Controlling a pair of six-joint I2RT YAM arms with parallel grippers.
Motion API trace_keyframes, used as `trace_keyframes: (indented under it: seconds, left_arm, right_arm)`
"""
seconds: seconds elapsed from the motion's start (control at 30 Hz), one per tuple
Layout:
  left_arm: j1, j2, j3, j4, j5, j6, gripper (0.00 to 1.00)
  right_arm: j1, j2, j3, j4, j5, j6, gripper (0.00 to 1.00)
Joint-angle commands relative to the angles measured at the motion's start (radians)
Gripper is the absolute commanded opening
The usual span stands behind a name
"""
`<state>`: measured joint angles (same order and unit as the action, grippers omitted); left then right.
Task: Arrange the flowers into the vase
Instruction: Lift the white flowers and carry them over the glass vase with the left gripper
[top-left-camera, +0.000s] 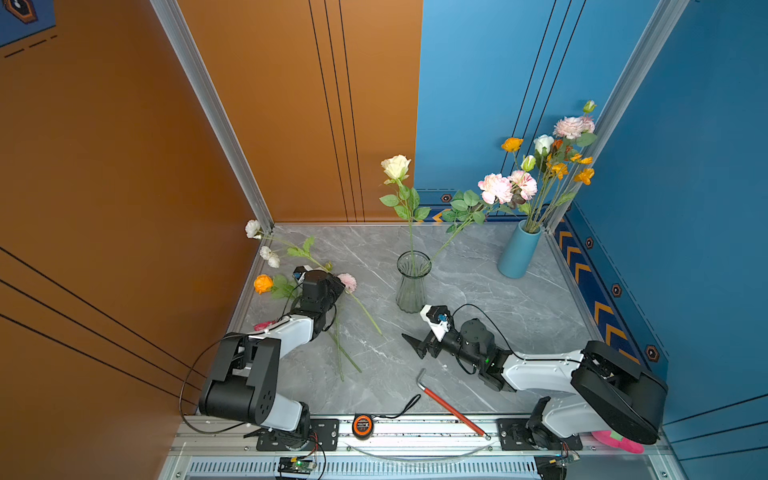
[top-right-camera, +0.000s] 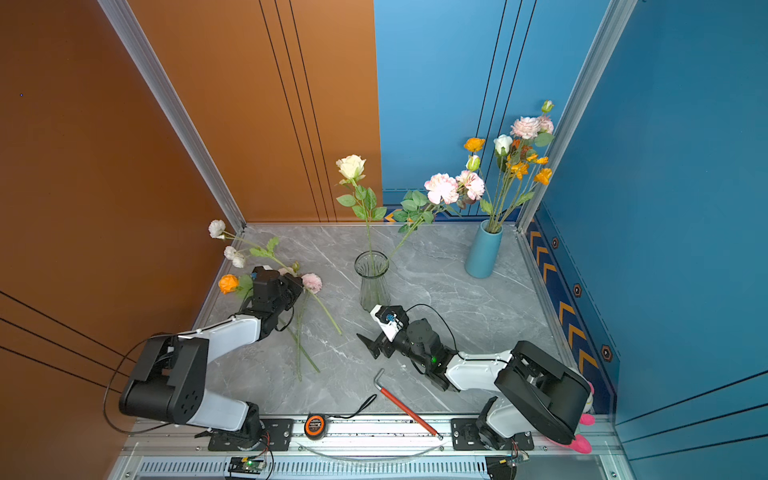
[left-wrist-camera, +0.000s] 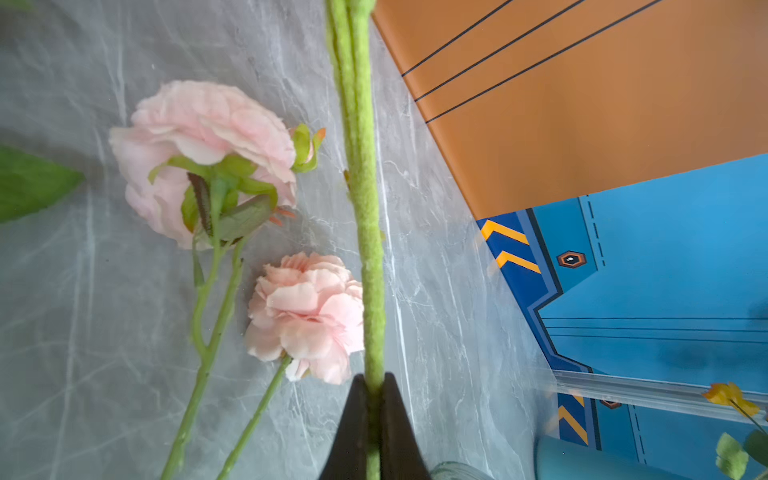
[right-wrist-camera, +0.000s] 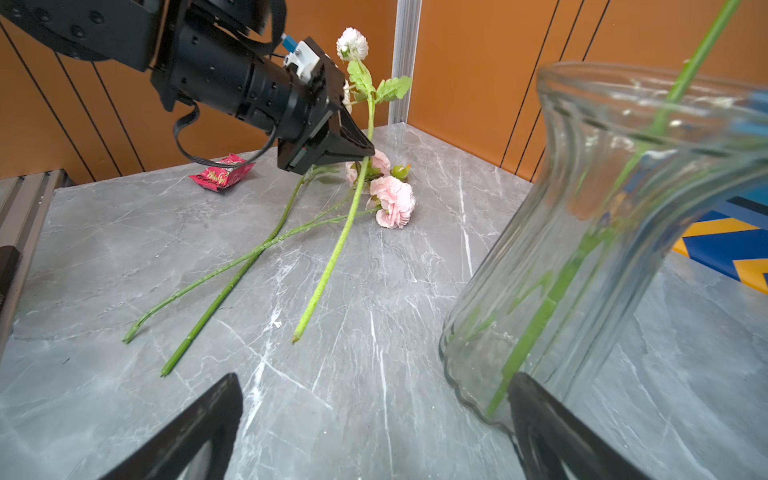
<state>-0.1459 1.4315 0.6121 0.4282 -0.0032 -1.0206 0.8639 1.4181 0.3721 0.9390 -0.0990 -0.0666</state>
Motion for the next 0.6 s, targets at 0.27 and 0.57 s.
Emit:
trace_keyframes:
  seconds: [0.27, 0.57]
  left_arm:
    - [-0.093, -0.262, 0.137, -0.296, -0.117, 0.433, 0.00]
    - [-0.262, -0.335, 0.253, -0.319, -0.244, 0.629, 0.00]
  right_arm:
    - [-0.057, -0.067, -0.038, 0.056, -0.038, 0.065, 1.00]
    - [-0.089, -0.107, -0.070, 0.092, -0.035, 0.101, 1.00]
